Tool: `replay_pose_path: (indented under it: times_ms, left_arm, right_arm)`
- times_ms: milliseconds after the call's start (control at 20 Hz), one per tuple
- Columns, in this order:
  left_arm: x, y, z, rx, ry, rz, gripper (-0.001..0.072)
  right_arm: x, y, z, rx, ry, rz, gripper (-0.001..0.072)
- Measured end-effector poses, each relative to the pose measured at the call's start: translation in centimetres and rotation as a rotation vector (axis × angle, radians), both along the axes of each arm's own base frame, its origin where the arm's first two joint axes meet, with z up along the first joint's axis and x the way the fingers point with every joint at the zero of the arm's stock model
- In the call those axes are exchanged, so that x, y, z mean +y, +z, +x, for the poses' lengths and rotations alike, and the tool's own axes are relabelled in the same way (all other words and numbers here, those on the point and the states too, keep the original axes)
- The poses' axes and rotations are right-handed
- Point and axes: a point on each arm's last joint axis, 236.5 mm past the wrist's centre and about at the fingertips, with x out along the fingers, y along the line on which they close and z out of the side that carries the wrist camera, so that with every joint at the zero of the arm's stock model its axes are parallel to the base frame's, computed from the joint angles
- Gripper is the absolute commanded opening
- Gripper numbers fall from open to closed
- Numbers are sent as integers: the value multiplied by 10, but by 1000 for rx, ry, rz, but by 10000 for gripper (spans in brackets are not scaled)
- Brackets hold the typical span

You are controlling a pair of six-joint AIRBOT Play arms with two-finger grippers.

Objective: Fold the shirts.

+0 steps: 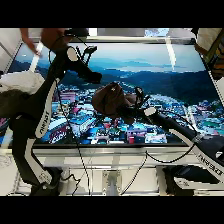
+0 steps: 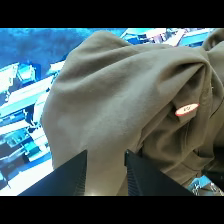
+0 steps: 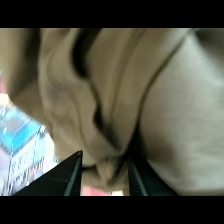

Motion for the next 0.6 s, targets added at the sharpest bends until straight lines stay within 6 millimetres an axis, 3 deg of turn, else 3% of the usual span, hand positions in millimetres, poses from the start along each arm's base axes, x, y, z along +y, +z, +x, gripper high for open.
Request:
replay_pose_path:
  times_ms: [200, 250, 450, 600]
  left_arm:
    - [0, 0, 0, 3, 4, -1, 298]
    - [0, 0, 0, 3, 4, -1, 298]
    - [0, 0, -1, 8, 9, -2, 298]
    - [1, -1, -4, 22, 7, 3, 297]
  right_arm:
    - [-5, 1, 8, -10, -51, 5, 275]
    - [-5, 2, 10, -13, -58, 6, 182]
    - [0, 14, 26, -56, -61, 12, 48]
    - [7, 24, 38, -97, -37, 9, 22]
